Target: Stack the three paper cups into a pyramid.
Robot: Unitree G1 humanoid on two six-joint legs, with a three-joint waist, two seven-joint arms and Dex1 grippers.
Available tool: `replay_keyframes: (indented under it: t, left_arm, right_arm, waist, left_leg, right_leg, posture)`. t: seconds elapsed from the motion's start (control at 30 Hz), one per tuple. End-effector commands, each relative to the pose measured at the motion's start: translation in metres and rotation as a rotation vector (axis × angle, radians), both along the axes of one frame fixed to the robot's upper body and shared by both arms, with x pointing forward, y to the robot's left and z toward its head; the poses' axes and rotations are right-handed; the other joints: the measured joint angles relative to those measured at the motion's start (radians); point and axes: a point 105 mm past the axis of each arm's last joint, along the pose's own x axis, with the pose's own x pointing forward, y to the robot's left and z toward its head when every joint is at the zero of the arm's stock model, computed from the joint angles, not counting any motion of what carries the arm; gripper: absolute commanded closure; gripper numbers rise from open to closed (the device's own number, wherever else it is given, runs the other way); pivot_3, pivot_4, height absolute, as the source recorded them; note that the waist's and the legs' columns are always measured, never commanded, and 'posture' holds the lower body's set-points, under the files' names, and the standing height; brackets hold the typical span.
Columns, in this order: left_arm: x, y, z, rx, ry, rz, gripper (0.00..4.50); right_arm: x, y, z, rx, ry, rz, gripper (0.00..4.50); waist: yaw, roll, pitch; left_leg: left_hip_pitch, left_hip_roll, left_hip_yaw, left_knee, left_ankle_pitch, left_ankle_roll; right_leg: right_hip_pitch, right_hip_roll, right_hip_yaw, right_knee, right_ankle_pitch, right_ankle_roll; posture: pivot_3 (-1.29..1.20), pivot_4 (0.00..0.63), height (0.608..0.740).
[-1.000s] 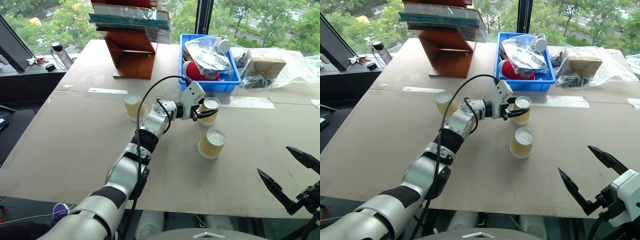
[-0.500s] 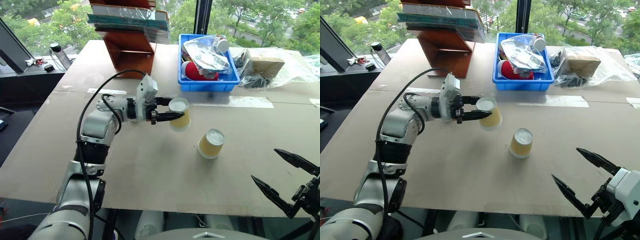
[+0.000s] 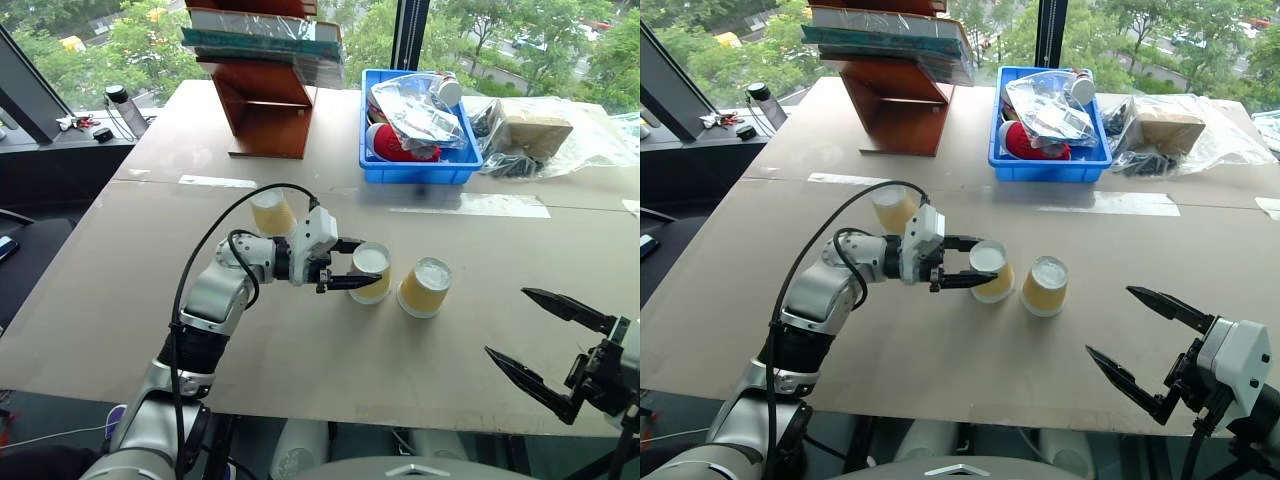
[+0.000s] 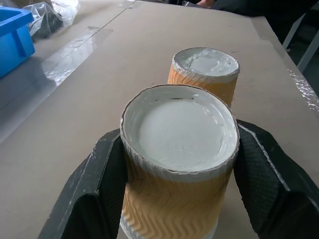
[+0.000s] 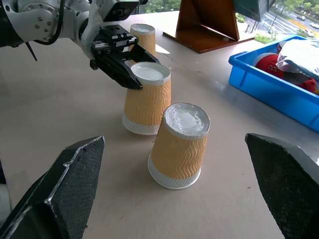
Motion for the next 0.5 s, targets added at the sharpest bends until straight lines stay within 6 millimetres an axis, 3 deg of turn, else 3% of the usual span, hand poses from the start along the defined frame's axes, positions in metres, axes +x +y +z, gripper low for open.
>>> replay_keyframes:
  t: [0.03,0.1,0.17,0.27,0.5]
  left_arm:
    - [0.0004,-0.0024,0.0007,0.001,-0.05,-0.007,2.03]
    - [0.0015,-0.0025,-0.0018,0.004,-0.05,-0.006,2.03]
    - [-0.0005,-0.003,-0.0037,0.005,-0.038,-0.026,1.01]
    - [-0.0024,-0.0041,-0.0039,-0.009,-0.024,-0.038,0.02]
    - [-0.0028,-0.0058,-0.0063,-0.018,-0.011,-0.034,0.02]
  right_arm:
    - [-0.0036,0.0035,0.0066,-0.017,-0.026,0.007,0.0]
    - [-0.0041,0.0047,0.0073,-0.016,-0.026,0.002,0.0]
    - [-0.0042,0.0052,0.0077,-0.016,-0.026,-0.004,0.0]
    - [-0.0037,0.006,0.008,-0.016,-0.025,-0.008,0.0]
    - [0.0012,0.0074,0.009,-0.018,-0.028,-0.011,0.0]
  waist:
    - [0.0,0.0,0.0]
    - [-0.001,0.0,0.0]
    - [0.0,0.0,0.0]
    - [0.0,0.0,0.0]
    - [0.0,0.0,0.0]
  left_leg:
    - [0.0,0.0,0.0,0.0,0.0,0.0]
    - [0.0,0.0,0.0,0.0,0.0,0.0]
    - [0.0,0.0,0.0,0.0,0.0,0.0]
    - [0.0,0.0,0.0,0.0,0.0,0.0]
    - [0.0,0.0,0.0,0.0,0.0,0.0]
  right_leg:
    - [0.0,0.0,0.0,0.0,0.0,0.0]
    - [0.0,0.0,0.0,0.0,0.0,0.0]
    - [0.0,0.0,0.0,0.0,0.0,0.0]
    - [0.0,0.0,0.0,0.0,0.0,0.0]
    - [0.0,0.0,0.0,0.0,0.0,0.0]
  posture:
    - [0.0,0.15,0.74]
    - [0.0,0.15,0.74]
    - [0.0,0.15,0.74]
    - [0.0,0.15,0.74]
    - [0.0,0.15,0.74]
